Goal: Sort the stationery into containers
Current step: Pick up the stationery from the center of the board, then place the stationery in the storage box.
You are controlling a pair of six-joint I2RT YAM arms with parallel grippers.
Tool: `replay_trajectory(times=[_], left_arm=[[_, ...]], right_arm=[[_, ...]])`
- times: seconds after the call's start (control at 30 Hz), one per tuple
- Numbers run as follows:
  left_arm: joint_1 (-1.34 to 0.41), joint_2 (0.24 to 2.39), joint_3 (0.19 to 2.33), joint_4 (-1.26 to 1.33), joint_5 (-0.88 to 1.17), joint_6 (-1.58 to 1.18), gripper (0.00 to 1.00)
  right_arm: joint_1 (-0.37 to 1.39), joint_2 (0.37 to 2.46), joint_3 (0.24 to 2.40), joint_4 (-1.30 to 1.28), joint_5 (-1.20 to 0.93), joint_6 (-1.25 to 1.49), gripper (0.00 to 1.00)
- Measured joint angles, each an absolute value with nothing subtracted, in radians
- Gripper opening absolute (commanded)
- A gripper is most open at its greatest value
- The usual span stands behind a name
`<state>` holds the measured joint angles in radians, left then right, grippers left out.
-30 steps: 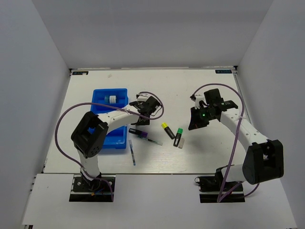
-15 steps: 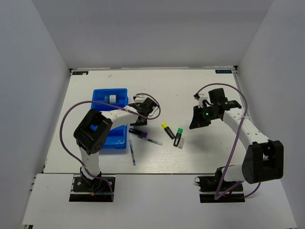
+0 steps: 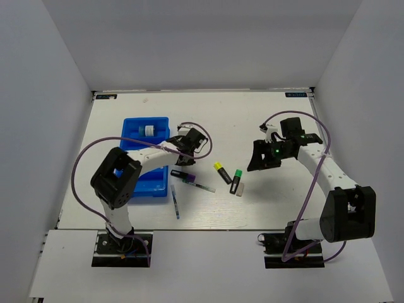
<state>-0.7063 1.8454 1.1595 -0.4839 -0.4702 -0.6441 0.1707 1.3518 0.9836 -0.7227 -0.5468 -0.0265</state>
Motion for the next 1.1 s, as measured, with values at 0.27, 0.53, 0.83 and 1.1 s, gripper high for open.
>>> replay_trajectory(times=[0.27,0.53,0.83,1.1], left_arm=[[-0.684,1.553,1.227,-0.537,-0.426,-0.583,0.16],[-0.405,1.365,1.218,-0.567,-0.387,-0.563,0.16],[-0.267,1.54,1.187,-0.583,-0.268,-0.545,0.17],[-0.222,1.657,1.187,-0.583,-0.242,-0.533,0.34]], right_arm=[[0.167,1.355,0.983,-0.734,-0.614,-0.095,0.01],[0.17,1.387,0.984,-0.789,-0.744,-0.204,0.07],[0.173,1.436,0.984,-0.84,-0.782,-0.274,0.3],[0.173,1.444,0.984,-0.844,-0.781,-0.287,0.5]])
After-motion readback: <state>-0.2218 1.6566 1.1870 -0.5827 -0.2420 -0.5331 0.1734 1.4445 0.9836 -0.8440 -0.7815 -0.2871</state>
